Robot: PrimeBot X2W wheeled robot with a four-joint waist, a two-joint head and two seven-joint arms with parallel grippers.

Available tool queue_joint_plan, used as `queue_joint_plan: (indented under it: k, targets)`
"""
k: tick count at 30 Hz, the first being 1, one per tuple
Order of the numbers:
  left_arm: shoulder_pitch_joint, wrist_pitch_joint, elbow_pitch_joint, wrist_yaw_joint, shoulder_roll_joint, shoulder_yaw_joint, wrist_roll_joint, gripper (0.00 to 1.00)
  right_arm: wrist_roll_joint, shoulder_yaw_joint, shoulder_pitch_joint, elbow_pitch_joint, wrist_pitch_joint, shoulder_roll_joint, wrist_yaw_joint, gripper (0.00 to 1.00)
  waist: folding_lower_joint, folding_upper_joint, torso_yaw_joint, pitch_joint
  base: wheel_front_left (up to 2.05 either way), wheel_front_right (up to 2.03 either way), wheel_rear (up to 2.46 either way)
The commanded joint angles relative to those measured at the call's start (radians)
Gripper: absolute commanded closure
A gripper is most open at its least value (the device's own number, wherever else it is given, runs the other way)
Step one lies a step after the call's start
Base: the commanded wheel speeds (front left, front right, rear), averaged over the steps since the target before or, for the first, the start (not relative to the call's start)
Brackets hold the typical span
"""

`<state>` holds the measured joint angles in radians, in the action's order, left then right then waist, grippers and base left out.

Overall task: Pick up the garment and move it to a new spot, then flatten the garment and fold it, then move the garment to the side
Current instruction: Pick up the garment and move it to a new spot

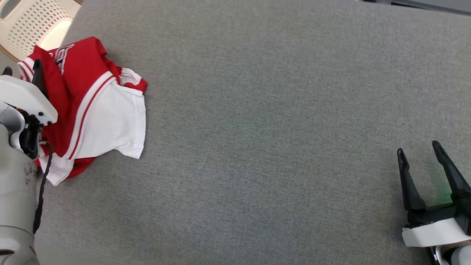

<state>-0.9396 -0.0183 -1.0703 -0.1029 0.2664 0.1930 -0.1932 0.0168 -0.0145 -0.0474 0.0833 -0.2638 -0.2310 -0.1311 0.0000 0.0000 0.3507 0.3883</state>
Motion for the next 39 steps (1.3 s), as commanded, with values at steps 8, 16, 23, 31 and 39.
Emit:
queue_joint_plan:
  k: [8,16,23,31,39]
  targets:
    - [-0.054,0.077,-0.162,0.029,0.04,-0.016,0.003,0.0,0.018,0.014,-0.03,-0.021,-0.001,-0.019,0.001,0.0,0.0,0.0,-0.042,0.085,0.0,0.0,0.0]
    - [-0.027,0.051,-0.195,0.005,0.017,-0.018,-0.025,0.89,0.034,0.02,-0.042,-0.037,0.0,-0.032,0.001,0.0,0.0,0.0,-0.043,0.103,0.0,0.0,0.0]
    - [-0.042,-0.095,-0.178,-0.01,0.034,-0.029,-0.032,1.0,0.041,0.014,-0.032,-0.032,-0.001,-0.019,0.001,0.0,0.0,0.0,-0.043,0.053,0.0,0.0,0.0]
    - [-0.055,-0.225,-0.108,-0.025,0.062,-0.097,0.01,1.0,0.057,-0.014,-0.024,-0.003,-0.001,0.038,0.001,0.0,0.0,0.0,-0.056,-0.069,0.0,0.0,0.0]
    - [-0.015,-0.245,0.062,-0.028,0.066,-0.183,-0.028,1.0,0.072,-0.038,-0.015,0.023,-0.001,0.107,0.001,0.0,0.0,0.0,-0.115,-0.21,0.0,0.0,0.0]
